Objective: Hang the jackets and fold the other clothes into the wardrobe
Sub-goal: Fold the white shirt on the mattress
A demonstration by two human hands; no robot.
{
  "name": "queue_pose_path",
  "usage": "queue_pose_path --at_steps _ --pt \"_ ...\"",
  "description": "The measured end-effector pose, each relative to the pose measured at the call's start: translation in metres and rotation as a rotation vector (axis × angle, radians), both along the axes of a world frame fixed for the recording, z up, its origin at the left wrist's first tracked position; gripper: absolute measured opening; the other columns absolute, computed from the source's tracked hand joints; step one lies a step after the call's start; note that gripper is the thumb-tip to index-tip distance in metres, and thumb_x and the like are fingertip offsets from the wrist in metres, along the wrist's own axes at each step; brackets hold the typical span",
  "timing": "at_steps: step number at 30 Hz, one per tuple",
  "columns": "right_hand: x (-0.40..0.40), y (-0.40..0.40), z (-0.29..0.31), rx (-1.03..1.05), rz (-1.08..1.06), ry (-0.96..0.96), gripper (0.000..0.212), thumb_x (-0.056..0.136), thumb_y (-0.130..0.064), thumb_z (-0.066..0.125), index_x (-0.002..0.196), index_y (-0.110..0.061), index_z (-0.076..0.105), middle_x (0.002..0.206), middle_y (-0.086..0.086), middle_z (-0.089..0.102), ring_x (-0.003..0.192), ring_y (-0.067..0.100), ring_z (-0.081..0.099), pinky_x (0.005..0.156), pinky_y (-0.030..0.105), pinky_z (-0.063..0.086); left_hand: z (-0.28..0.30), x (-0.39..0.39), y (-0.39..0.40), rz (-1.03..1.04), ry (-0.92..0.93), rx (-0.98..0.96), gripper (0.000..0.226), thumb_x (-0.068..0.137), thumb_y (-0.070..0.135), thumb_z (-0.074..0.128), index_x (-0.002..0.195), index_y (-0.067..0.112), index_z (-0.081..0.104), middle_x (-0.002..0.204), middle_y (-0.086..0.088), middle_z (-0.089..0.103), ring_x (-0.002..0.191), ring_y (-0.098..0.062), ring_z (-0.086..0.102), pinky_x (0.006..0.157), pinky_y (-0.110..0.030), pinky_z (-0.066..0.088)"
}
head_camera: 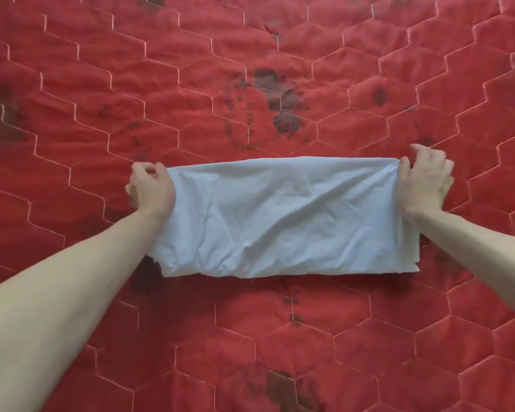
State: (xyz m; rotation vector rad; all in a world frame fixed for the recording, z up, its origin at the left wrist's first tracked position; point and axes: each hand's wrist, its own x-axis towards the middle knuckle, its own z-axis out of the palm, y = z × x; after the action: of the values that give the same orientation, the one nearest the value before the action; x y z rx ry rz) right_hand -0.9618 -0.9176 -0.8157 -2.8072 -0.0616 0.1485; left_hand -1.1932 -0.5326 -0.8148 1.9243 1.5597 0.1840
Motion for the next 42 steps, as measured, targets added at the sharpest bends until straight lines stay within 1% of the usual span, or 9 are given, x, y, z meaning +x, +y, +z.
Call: queue_pose_path --at_steps 5,10,14,20,25,28,32,35,42 --pt "-0.064 0.025 -0.004 0.140 0.611 -0.186 0.049 0.101 -0.004 0.048 0.150 -0.001 0.049 0.155 0.022 0.048 0.141 0.041 0.046 0.114 0.053 0.036 0.015 -0.019 -0.072 -0.595 -0.077 0.381 0.037 0.103 0.020 0.048 0.132 0.002 0.062 0.132 -0.021 0.062 0.124 -0.042 0.055 0.107 -0.053 0.039" --pt "-0.132 0.043 -0.024 -0.042 0.837 0.007 0.059 0.109 -0.039 0.032 0.164 -0.018 0.029 0.173 0.005 0.022 0.160 0.026 0.018 0.128 0.049 0.020 -0.018 -0.037 -0.142 -1.125 0.106 0.419 0.053 0.107 0.032 0.035 0.151 0.007 0.051 0.159 -0.016 0.046 0.151 -0.036 0.038 0.122 -0.056 0.031" --pt "-0.126 0.018 -0.040 -0.137 0.639 0.090 0.066 0.107 -0.052 0.023 0.167 -0.026 0.015 0.175 -0.001 0.008 0.161 0.019 0.003 0.131 0.047 0.010 -0.042 -0.054 -0.129 -1.089 0.269 0.408 0.060 0.107 0.042 0.029 0.161 0.015 0.036 0.169 -0.011 0.029 0.158 -0.029 0.022 0.127 -0.054 0.021" --pt "-0.093 -0.038 -0.039 -0.187 0.455 0.040 0.068 0.106 -0.051 0.026 0.166 -0.018 0.025 0.173 0.010 0.020 0.159 0.033 0.019 0.125 0.058 0.022 -0.052 -0.095 -0.066 -0.954 0.371 0.387 0.070 0.104 0.054 0.022 0.166 0.020 0.020 0.174 -0.006 0.008 0.161 -0.026 0.007 0.129 -0.052 0.011" --pt "-0.091 -0.042 -0.028 -0.247 0.286 0.064 0.075 0.105 -0.055 0.017 0.168 -0.017 0.007 0.176 0.006 0.004 0.162 0.026 0.002 0.129 0.057 0.009 -0.030 -0.099 -0.047 -0.830 0.456 0.302 0.076 0.102 0.064 0.004 0.166 0.023 -0.002 0.174 -0.008 -0.009 0.161 -0.025 -0.010 0.131 -0.048 0.004" --pt "-0.103 -0.005 -0.019 -0.180 0.386 -0.040 0.071 0.106 -0.045 0.026 0.165 -0.007 0.020 0.173 0.015 0.012 0.161 0.031 0.009 0.126 0.059 0.011 -0.012 -0.077 -0.063 -0.859 0.351 0.386 0.074 0.105 0.054 0.015 0.166 0.013 0.009 0.174 -0.011 0.002 0.161 -0.027 -0.002 0.131 -0.047 0.005" --pt "-0.138 0.077 -0.024 -0.049 0.735 -0.129 0.063 0.107 -0.042 0.033 0.165 -0.018 0.027 0.173 0.004 0.021 0.160 0.025 0.016 0.127 0.049 0.012 -0.012 -0.027 -0.112 -1.132 0.129 0.387 0.068 0.106 0.043 0.027 0.164 0.008 0.022 0.173 -0.010 0.015 0.161 -0.027 0.008 0.130 -0.047 0.010" --pt "-0.145 0.115 -0.040 -0.084 0.756 -0.091 0.061 0.107 -0.034 0.036 0.166 -0.021 0.023 0.174 0.001 0.015 0.161 0.023 0.010 0.130 0.048 0.012 -0.028 0.008 -0.139 -1.198 0.145 0.425 0.061 0.106 0.028 0.024 0.161 0.003 0.028 0.172 -0.012 0.017 0.161 -0.026 0.009 0.129 -0.047 0.013" --pt "-0.103 0.087 -0.053 -0.089 0.775 -0.077 0.059 0.109 -0.044 0.029 0.164 -0.024 0.031 0.173 0.001 0.019 0.161 0.020 0.011 0.130 0.048 0.014 -0.059 0.017 -0.109 -1.016 0.230 0.372 0.067 0.105 0.051 0.020 0.167 0.027 0.012 0.175 0.000 0.004 0.161 -0.020 0.001 0.130 -0.049 0.003"
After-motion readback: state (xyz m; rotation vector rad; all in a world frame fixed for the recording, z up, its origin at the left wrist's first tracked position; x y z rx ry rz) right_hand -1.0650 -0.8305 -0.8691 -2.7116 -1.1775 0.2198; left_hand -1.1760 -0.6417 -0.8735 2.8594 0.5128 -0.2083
